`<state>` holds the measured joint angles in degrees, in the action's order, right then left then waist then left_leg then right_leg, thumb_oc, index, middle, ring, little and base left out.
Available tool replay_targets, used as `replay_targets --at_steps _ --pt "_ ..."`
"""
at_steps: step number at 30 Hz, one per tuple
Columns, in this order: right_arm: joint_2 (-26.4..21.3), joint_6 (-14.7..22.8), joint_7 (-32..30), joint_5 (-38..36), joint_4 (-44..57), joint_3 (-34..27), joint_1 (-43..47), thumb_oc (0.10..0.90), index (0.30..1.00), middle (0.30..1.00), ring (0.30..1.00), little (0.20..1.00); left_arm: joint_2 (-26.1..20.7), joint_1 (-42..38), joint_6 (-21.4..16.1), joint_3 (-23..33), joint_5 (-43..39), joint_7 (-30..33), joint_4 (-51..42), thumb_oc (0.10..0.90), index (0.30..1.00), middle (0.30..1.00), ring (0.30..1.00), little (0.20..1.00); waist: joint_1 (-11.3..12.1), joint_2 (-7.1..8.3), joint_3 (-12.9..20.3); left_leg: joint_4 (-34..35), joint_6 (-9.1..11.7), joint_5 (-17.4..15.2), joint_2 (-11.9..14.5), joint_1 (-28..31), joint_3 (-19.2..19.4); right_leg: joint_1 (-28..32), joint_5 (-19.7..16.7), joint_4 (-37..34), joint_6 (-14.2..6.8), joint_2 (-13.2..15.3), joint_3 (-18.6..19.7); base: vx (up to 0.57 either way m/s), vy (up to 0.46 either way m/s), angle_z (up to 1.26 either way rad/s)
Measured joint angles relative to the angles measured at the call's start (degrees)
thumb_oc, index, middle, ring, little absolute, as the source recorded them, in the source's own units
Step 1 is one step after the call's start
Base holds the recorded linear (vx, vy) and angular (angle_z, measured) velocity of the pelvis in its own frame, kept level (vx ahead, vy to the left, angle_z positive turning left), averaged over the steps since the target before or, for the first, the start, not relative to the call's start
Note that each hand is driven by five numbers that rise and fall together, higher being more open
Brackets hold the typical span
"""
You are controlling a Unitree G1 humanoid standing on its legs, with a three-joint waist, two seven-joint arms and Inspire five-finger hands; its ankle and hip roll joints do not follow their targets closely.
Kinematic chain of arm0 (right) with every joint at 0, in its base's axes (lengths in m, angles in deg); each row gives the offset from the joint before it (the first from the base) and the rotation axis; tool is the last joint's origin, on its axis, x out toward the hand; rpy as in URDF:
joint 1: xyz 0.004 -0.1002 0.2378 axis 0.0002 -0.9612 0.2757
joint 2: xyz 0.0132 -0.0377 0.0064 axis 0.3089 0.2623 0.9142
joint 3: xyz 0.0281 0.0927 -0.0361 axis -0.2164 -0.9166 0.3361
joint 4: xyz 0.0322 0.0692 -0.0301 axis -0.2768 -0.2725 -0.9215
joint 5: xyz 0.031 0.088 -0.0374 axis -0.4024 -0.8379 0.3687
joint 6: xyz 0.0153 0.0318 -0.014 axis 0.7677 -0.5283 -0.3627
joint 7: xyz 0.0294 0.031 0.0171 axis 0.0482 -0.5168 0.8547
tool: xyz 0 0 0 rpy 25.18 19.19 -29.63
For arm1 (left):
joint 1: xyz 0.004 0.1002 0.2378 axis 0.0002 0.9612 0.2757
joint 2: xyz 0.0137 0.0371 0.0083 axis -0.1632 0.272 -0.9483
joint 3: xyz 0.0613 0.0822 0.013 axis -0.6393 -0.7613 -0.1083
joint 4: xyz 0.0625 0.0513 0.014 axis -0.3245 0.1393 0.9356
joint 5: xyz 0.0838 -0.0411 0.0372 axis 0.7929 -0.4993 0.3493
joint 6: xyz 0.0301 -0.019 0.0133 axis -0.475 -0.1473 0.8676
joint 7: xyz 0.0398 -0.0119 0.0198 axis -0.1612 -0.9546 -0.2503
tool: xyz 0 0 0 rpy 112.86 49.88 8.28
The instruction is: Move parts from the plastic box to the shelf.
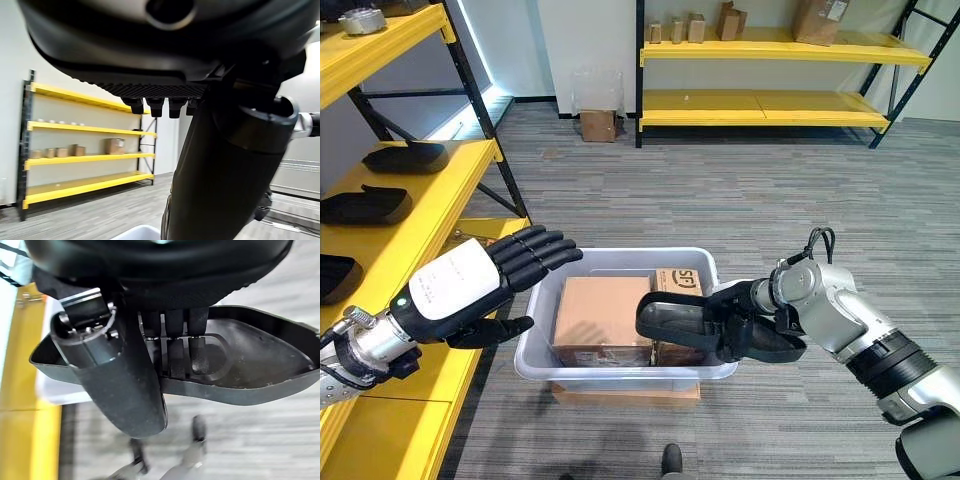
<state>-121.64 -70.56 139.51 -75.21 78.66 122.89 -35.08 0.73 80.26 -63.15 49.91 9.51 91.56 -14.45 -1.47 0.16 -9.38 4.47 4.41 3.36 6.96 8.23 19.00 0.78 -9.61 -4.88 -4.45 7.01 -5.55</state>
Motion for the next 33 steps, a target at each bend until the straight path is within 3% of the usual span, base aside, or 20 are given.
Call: replay_targets --at_steps 5,11,17,21,33 --pt "3.55 0.03 0.17 -4.27 2.47 0.98 2.97 0.400 0.300 0.300 0.300 0.300 0.07 -6.98 1.03 -7.59 0.04 -2.34 -0.58 0.900 1.000 1.000 1.000 1.000 -0.05 0.00 0.03 0.00 0.01 0.01 -0.10 0.05 0.38 -0.19 -0.14 0.00 -0.13 0.03 0.44 -0.01 -0.003 -0.02" --pt "9.48 -0.36 -1.83 -4.03 6.68 5.86 4.12 0.400 0.300 0.300 0.300 0.300 1.31 -14.53 4.63 -16.79 1.32 -5.00 -1.84 0.900 1.000 1.000 1.000 1.000 -0.04 0.07 0.18 -0.01 0.02 0.02 -0.04 0.04 0.48 -0.28 -0.34 0.02 0.14 -0.08 0.57 -0.03 -0.010 0.00" --pt "14.07 0.41 -3.07 -3.11 6.73 9.56 4.76 0.400 0.300 0.300 0.300 0.300 3.81 -17.72 5.62 -22.20 1.72 -5.05 0.10 0.900 1.000 1.000 1.000 1.000 -0.08 0.12 0.62 0.00 0.02 0.01 -0.04 0.05 0.75 -0.45 -0.35 0.01 0.14 -0.12 0.79 -0.03 -0.005 -0.02" --pt "14.35 1.05 -4.39 -1.61 6.63 9.90 4.77 0.400 0.300 0.300 0.300 0.300 4.69 -17.80 6.91 -26.09 3.95 -5.09 1.44 0.900 1.000 1.000 1.000 1.000 -0.05 0.17 0.81 0.00 0.00 -0.02 -0.08 0.10 1.09 -0.62 -0.44 0.01 0.10 -0.12 1.16 -0.01 0.006 -0.05" --pt "14.27 1.86 -5.33 -1.51 5.90 10.08 4.81 0.400 0.300 0.300 0.300 0.300 7.89 -16.77 6.99 -26.78 8.56 -0.83 5.35 0.900 1.000 1.000 1.000 1.000 -0.12 0.33 1.06 0.00 0.03 -0.02 -0.06 0.14 2.21 -1.28 -0.87 0.01 0.19 -0.24 1.99 -0.01 0.002 -0.05"
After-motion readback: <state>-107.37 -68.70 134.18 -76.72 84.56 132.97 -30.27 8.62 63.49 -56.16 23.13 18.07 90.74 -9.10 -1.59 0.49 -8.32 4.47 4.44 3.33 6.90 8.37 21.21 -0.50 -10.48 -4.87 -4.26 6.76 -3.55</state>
